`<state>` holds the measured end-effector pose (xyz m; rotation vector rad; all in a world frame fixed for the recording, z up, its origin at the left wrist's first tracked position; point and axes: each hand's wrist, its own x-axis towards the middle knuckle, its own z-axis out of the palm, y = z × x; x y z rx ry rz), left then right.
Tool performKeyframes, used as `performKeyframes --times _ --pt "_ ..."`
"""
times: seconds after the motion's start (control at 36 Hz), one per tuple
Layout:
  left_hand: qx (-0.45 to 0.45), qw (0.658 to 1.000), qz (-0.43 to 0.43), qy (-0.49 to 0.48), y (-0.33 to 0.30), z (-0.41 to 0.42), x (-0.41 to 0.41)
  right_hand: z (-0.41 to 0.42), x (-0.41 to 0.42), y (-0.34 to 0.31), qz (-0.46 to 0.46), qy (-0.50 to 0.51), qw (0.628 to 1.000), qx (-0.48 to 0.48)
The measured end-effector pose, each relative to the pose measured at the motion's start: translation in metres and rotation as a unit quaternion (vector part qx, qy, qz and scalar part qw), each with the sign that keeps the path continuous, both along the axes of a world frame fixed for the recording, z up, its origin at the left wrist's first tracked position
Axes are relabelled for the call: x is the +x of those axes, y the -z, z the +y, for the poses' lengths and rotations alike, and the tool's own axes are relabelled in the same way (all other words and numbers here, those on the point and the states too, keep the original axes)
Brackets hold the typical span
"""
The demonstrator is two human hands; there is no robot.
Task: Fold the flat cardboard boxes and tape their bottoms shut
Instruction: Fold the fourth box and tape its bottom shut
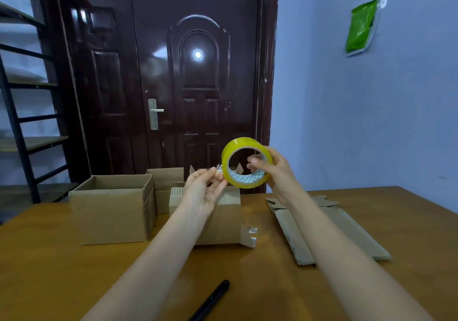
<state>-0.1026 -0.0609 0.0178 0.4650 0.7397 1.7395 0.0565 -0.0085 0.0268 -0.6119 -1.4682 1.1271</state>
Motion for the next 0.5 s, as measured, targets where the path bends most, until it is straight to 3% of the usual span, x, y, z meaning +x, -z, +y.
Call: performKeyframes --times 0.14,0.28,0.5 --pt "0.015 1.000 -0.013 0.000 0.001 0.000 0.001 -0.001 -0.009 -0.002 0.007 0.017 1.000 0.001" --pt "0.044 0.989 0.119 -0.070 0.004 0.002 -0.008 -0.002 -0.011 -0.016 -0.090 0.083 0.989 0.082" --pt "0.073 0.969 0.214 -0.099 -0.009 -0.002 -0.025 0.005 -0.001 -0.031 -0.153 0.064 0.977 0.134"
